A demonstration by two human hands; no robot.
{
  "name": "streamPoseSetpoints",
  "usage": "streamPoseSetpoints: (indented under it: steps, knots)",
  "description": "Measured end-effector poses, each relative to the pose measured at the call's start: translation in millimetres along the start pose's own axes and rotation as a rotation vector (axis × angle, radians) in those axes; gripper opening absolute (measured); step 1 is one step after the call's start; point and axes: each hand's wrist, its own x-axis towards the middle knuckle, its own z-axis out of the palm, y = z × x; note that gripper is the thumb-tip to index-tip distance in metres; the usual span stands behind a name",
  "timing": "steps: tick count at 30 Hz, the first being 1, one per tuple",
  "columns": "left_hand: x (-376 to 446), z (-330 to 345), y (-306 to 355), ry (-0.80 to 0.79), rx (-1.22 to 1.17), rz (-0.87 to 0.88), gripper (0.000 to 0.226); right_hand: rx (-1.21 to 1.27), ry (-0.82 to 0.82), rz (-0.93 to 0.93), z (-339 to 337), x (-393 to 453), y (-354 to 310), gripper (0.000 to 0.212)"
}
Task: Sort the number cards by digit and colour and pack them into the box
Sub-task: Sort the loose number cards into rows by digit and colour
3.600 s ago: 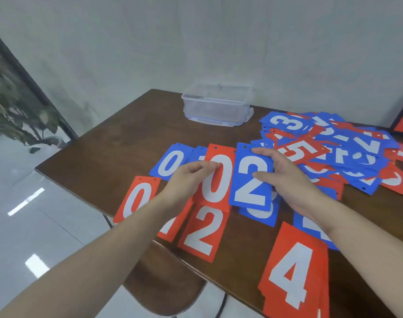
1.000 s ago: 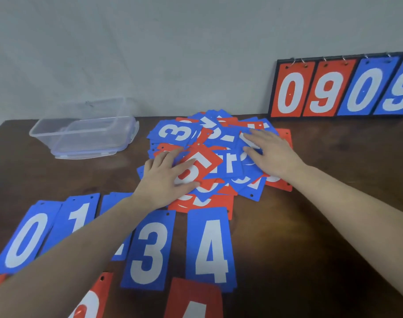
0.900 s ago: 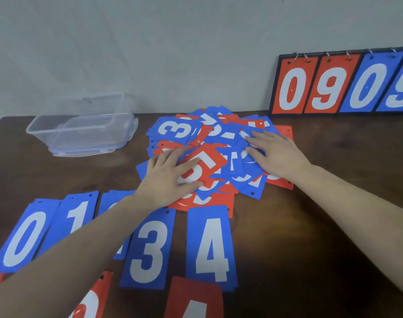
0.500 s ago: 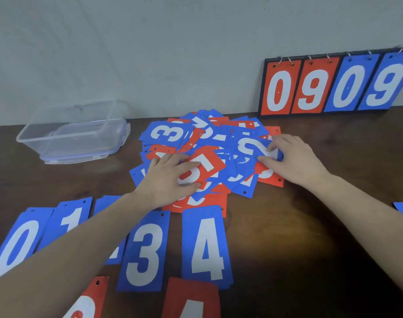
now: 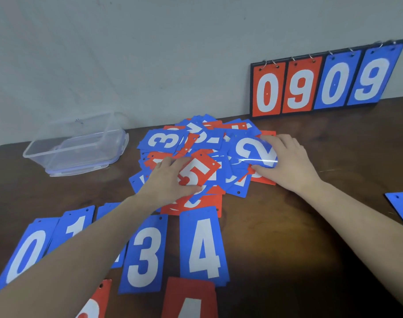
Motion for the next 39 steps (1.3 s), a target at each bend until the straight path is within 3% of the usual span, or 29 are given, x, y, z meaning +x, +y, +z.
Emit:
streamPoseSetpoints:
  steps: [3,5,11,15,23,26,30,32,36,39]
  knots:
    - [7,-6,8,-0.040,-0.059,-0.101,0.112,0.007,-0.031,0.074,-2,0,-2,0.087]
    - [8,-8,13,-0.017,-0.079,-0.092,0.111,-0.009,-0.080,0.127,-3,2,-5,0.090]
    - [-1,-10,21,0.148,-0.194,-0.042,0.058,0.008,-0.115,0.157,-9,-2,-8,0.084]
    - [-5,-12,20,0.208,-0.290,-0.104,0.038,0.099,-0.096,0.160,-8,-6,-3,0.078]
    - [-12,-11,15,0.208,-0.286,-0.141,0.046,0.381,-0.132,0.283,-16,-19,-3,0.084]
    - [-19,-15,20,0.248,-0.402,-0.183,0.045,0.496,-0.115,0.314,-19,-29,-5,0.085]
    - [-36,-23,30,0.303,-0.723,-0.212,0.036,0.649,-0.077,0.405,-31,-46,-14,0.072]
    - [-48,-27,33,0.283,-0.837,-0.200,0.024,0.773,-0.048,0.491,-38,-53,-21,0.055]
    - [-72,-25,32,0.273,-0.953,-0.155,0.020,1.034,-0.020,0.579,-44,-65,-36,0.019]
    - [-91,-20,21,0.279,-0.996,-0.152,0.022,1.165,-0.123,0.555,-43,-78,-55,0.014]
